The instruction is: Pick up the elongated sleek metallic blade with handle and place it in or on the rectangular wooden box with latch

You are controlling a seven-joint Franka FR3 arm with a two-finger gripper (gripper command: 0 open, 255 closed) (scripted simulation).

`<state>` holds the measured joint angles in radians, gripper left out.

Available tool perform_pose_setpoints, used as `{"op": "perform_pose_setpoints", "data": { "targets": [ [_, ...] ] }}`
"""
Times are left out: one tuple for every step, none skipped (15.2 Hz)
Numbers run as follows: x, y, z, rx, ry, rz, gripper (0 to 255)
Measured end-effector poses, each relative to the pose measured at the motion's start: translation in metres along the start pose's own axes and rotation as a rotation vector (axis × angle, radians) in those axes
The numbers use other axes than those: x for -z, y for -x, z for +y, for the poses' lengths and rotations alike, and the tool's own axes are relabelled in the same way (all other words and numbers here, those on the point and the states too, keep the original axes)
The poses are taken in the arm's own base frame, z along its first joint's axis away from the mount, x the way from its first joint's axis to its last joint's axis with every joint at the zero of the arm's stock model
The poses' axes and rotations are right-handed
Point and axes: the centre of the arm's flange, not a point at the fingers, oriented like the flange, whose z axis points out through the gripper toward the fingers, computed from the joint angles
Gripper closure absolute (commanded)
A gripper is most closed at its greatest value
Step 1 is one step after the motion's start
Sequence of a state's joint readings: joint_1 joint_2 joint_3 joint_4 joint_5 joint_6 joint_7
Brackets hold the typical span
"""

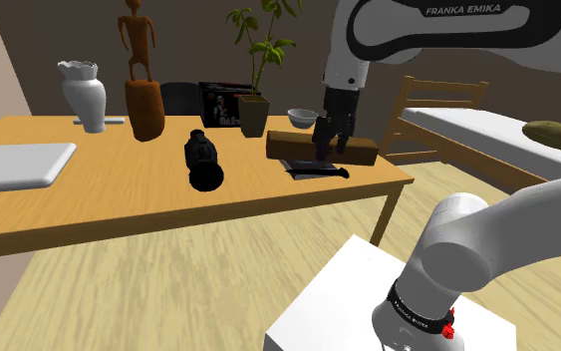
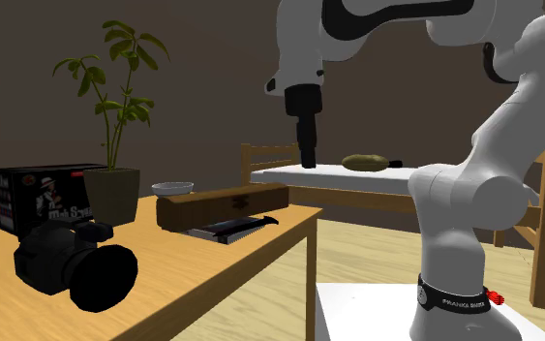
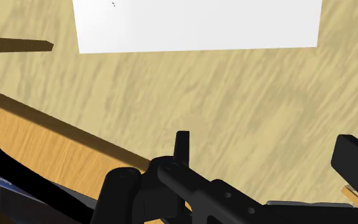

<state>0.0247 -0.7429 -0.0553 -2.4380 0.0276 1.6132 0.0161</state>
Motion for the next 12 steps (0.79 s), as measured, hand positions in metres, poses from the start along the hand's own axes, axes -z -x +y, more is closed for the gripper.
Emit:
{"op": "perform_pose_setpoints", "data": {
  "targets": [
    [0.0,0.0,0.0,0.0,0.0,0.0,0],
    [-0.002,-0.001,0.005,0.014,0.001,0.001,0],
    [-0.005,-0.003,0.013,0.038,0.004,0.003,0],
    [-0.012,-0.004,0.023,0.067,0.006,0.005,0],
    [-0.015,-0.003,0.035,0.099,0.009,0.008,0],
    [-0.021,-0.006,0.043,0.133,0.012,0.01,0],
    [-0.023,-0.011,0.056,0.165,0.015,0.013,0],
    [-0.031,-0.014,0.067,0.199,0.018,0.015,0],
    [-0.036,-0.016,0.078,0.234,0.022,0.019,0],
    [-0.043,-0.021,0.089,0.269,0.025,0.021,0],
    [-0.048,-0.025,0.099,0.303,0.028,0.023,0],
    [-0.053,-0.029,0.11,0.337,0.031,0.026,0]
  ]
}}
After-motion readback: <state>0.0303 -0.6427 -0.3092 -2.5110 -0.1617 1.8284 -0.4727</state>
